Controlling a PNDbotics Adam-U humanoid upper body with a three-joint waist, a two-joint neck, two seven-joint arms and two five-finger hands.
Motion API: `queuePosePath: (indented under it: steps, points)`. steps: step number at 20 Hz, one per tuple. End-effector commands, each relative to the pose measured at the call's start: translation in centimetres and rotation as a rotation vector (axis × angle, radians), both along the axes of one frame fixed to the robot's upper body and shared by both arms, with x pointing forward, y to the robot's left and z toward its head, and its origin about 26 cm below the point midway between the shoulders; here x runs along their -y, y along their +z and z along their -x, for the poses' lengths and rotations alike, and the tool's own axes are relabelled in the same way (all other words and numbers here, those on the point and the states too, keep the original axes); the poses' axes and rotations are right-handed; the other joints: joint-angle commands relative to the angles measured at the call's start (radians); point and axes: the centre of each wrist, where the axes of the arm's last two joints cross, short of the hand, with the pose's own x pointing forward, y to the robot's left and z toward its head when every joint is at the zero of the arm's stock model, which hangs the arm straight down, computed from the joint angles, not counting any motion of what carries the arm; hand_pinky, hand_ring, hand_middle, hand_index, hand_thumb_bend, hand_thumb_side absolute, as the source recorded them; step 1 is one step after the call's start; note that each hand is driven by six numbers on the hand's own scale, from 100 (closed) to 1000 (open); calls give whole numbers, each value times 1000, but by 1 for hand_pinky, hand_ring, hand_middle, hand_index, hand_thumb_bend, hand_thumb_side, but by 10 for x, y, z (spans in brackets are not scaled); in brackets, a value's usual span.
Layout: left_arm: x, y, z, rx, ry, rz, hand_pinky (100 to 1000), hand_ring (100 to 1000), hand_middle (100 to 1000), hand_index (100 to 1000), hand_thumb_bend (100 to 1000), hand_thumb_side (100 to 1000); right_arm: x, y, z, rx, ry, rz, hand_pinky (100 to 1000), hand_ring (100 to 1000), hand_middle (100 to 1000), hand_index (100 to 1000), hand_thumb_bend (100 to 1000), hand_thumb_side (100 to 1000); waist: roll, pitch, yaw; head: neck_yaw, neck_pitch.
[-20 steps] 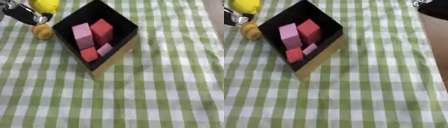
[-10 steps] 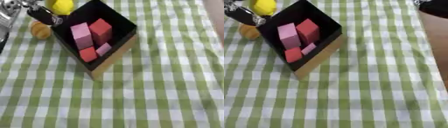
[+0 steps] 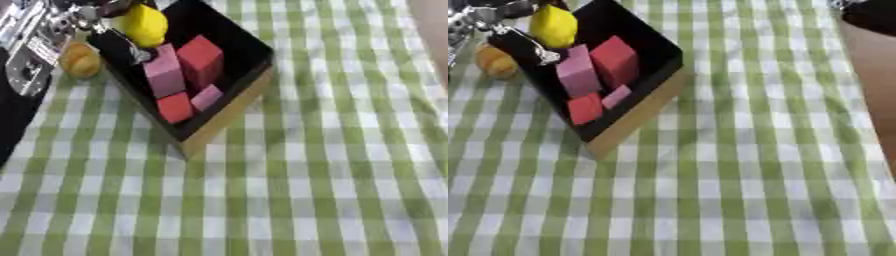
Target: Pick up objects on the table and place them in the box.
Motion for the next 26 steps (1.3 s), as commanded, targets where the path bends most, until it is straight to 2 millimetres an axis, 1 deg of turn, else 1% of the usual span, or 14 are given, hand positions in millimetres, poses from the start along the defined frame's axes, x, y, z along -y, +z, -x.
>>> queuePosePath:
  steps: [1,2,3,4,6,8,9,12,14,16,20,21,23,26]
  points:
    - [-1,15,3,36,-8,-5,898,858,840,929,516,581,0,8,5,26,-1,11,787,692,596,844,100,527,0,-20,-2,3,-11]
    - [-1,16,3,37,-10,-5,903,867,849,938,538,617,0,8,5,24,-1,10,787,692,596,844,100,528,1,-20,-2,2,-11]
    - [-2,16,4,38,-12,-4,904,868,850,939,543,624,0,8,5,23,-1,10,787,692,596,844,100,529,2,-20,-2,2,-12]
    - [-2,17,4,42,-14,0,911,884,866,953,568,683,0,7,5,22,-1,9,787,692,596,844,100,530,3,-21,-2,1,-12]
    - [-3,20,7,60,-21,18,915,888,868,956,581,714,0,7,5,20,-2,9,787,692,596,844,100,530,4,-21,-3,0,-11]
    - [-3,25,11,79,-31,36,916,889,868,957,583,719,0,7,5,20,-3,8,787,692,595,844,100,530,5,-22,-3,-1,-11]
    - [-4,28,13,89,-36,41,915,889,867,956,579,714,1,7,5,19,-4,8,787,692,595,844,100,530,6,-22,-2,-1,-10]
    - [-7,32,17,97,-38,44,905,878,853,944,524,639,1,6,5,17,-6,9,787,692,595,844,100,531,6,-24,0,-2,-8]
    - [-12,33,19,88,-24,34,903,876,850,942,506,611,1,6,5,16,-8,10,787,692,596,844,100,530,7,-26,3,-3,-6]
    - [-23,35,21,84,2,23,905,878,854,946,511,604,2,5,5,15,-11,10,787,692,595,844,100,531,7,-26,8,-6,-4]
    - [-54,36,27,73,74,33,905,878,852,943,506,557,3,5,5,17,-19,6,786,690,594,843,100,528,7,-28,19,-15,0]
    - [-61,37,29,75,91,40,905,878,852,942,506,558,4,5,5,18,-20,5,787,690,594,843,100,527,7,-29,21,-16,1]
    - [-74,39,32,82,125,61,904,877,851,938,503,550,4,6,5,21,-21,5,787,690,594,843,100,524,4,-29,26,-20,3]
    - [-91,41,35,86,173,80,907,880,851,936,511,507,4,6,5,22,-22,5,787,691,595,844,100,521,-2,-30,31,-24,5]
